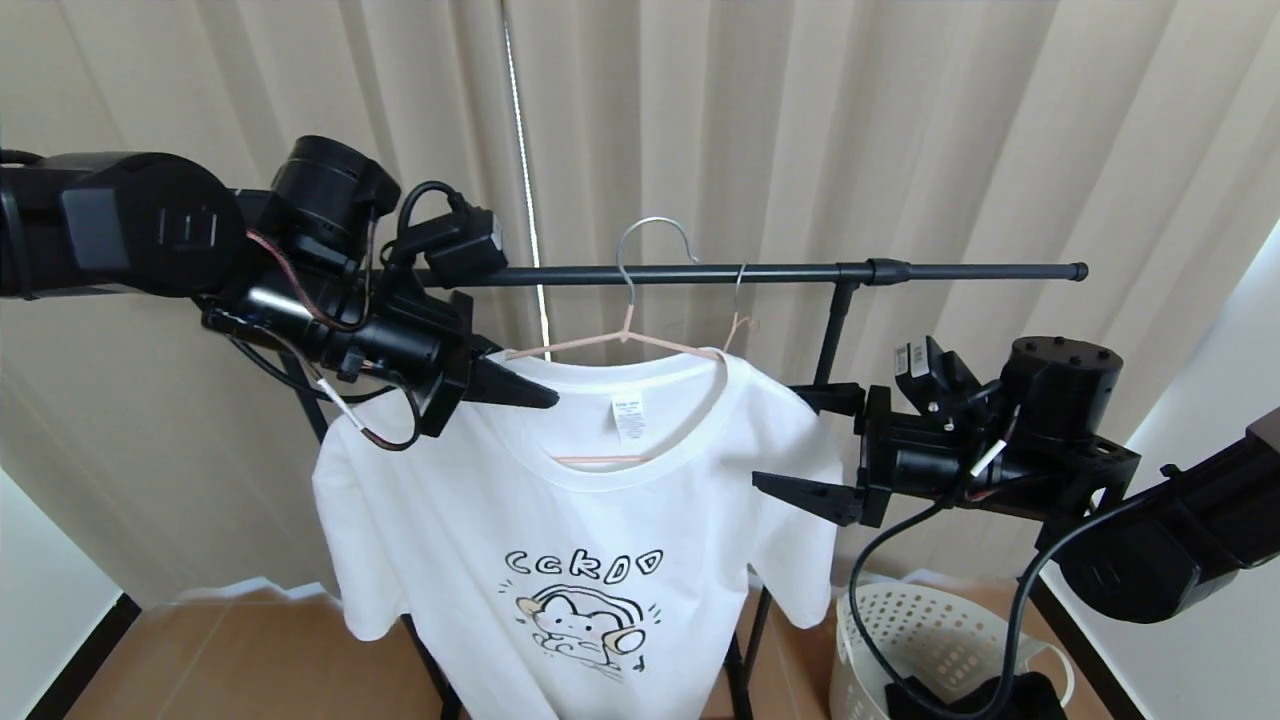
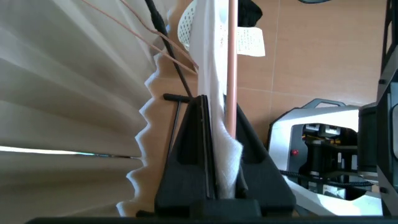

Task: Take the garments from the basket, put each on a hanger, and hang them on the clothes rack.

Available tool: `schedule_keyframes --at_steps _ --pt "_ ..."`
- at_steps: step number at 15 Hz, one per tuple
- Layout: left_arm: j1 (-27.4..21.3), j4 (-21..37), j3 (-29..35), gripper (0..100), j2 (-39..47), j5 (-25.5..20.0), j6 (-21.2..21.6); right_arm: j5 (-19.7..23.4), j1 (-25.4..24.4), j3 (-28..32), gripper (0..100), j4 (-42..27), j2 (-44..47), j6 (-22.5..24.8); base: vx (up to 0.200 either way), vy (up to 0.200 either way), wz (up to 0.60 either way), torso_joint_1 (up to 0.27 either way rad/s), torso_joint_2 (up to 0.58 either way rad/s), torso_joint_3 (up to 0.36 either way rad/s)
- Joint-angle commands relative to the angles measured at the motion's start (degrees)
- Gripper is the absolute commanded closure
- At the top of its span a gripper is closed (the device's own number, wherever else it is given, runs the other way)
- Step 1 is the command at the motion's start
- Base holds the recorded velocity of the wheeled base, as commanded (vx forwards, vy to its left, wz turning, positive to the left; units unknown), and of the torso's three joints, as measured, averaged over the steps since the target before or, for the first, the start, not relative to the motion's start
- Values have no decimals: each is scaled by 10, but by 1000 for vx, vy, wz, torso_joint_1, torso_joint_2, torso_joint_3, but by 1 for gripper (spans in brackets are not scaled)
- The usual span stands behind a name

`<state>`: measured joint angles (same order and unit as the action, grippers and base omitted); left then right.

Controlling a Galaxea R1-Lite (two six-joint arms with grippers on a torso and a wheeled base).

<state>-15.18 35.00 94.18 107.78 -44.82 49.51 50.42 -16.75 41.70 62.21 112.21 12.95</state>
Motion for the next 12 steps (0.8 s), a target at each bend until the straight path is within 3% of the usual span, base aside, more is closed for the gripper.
schedule_keyframes --at_steps 1,3,6,11,12 --pt "27 -2 -25 100 -38 -18 0 -1 6 3 0 -1 2 1 0 0 0 0 0 0" --pt "59 -35 -81 100 -77 -51 -1 -5 8 4 0 0 8 2 0 0 0 0 0 0" --pt "76 -138 -183 100 -107 -55 -23 -5 15 8 0 0 13 3 0 0 0 0 0 0" --pt "63 -396 -346 100 -135 -55 -154 -8 28 16 0 0 25 4 0 0 0 0 0 0" --pt "63 -423 -365 100 -139 -54 -166 -8 30 17 0 0 25 4 0 0 0 0 0 0"
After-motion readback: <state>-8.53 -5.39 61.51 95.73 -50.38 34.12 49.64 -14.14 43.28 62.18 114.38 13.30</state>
